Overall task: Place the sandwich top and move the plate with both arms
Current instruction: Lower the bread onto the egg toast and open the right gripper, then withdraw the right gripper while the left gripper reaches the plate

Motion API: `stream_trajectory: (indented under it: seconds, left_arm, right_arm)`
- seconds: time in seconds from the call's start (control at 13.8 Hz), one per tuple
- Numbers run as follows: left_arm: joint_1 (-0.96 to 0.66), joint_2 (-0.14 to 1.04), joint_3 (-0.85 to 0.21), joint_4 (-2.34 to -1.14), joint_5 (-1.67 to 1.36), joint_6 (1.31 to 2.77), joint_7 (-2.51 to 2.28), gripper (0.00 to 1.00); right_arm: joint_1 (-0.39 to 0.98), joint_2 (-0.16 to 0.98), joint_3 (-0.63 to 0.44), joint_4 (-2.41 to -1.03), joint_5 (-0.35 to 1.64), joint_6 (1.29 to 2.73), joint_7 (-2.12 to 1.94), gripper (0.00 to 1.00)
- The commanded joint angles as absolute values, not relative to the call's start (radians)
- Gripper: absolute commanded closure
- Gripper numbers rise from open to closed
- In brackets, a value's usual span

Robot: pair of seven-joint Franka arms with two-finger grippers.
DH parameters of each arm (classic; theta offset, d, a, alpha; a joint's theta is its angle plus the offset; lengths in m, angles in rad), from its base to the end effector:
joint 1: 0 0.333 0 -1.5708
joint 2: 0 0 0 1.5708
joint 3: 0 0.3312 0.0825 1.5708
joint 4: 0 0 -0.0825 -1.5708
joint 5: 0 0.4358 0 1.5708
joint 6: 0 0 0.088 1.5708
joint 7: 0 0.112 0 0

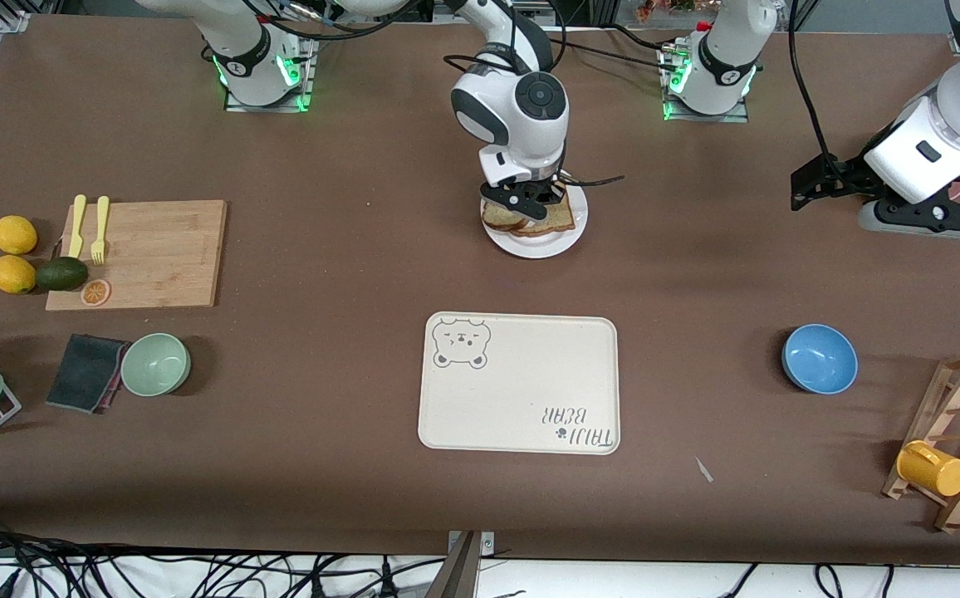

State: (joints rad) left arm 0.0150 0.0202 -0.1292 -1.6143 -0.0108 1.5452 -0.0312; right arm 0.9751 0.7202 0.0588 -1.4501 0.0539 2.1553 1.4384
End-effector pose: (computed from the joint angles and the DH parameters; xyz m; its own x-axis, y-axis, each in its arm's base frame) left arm 0.6029 -0.0697 0.5978 0.9925 -0.0829 -0.0894 -0.0823 -0.9966 0.0106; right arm 0.3999 0.6618 0.2373 0.8976 -0.4326 -0.0846 -0.4338 -0.9010 0.0048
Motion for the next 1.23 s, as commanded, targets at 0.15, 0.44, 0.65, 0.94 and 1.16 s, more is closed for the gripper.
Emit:
stream_trajectory:
  seconds: [0.15, 0.44, 0.65, 0.94, 1.16]
  left_arm:
    - [0.011, 0.028, -0.126, -1.588, 0.006, 1.52, -0.011, 0.0]
    - [0.012, 0.028, -0.121, -1.588, 0.005, 1.519, -0.011, 0.0]
    - [0.018, 0.028, -0.123, -1.589, -0.008, 1.502, -0.012, 0.0]
    - [0.002, 0.05, -0.129, -1.591, -0.024, 1.468, -0.012, 0.0]
    - [0.017, 0.135, -0.127, -1.594, -0.171, 1.44, 0.017, 0.0]
  right_arm:
    - [0.98, 0.729, 0.055, -1.416, 0.071, 2.151, 1.476, 0.42]
    - [0.976, 0.726, 0.051, -1.387, 0.071, 2.143, 1.474, 0.11]
    - [0.951, 0.719, 0.049, -1.359, 0.069, 2.109, 1.456, 0.11]
    - [0.844, 0.706, 0.052, -1.279, 0.074, 1.955, 1.338, 0.08]
    - [0.721, 0.672, 0.057, -1.272, 0.074, 1.826, 1.145, 0.08]
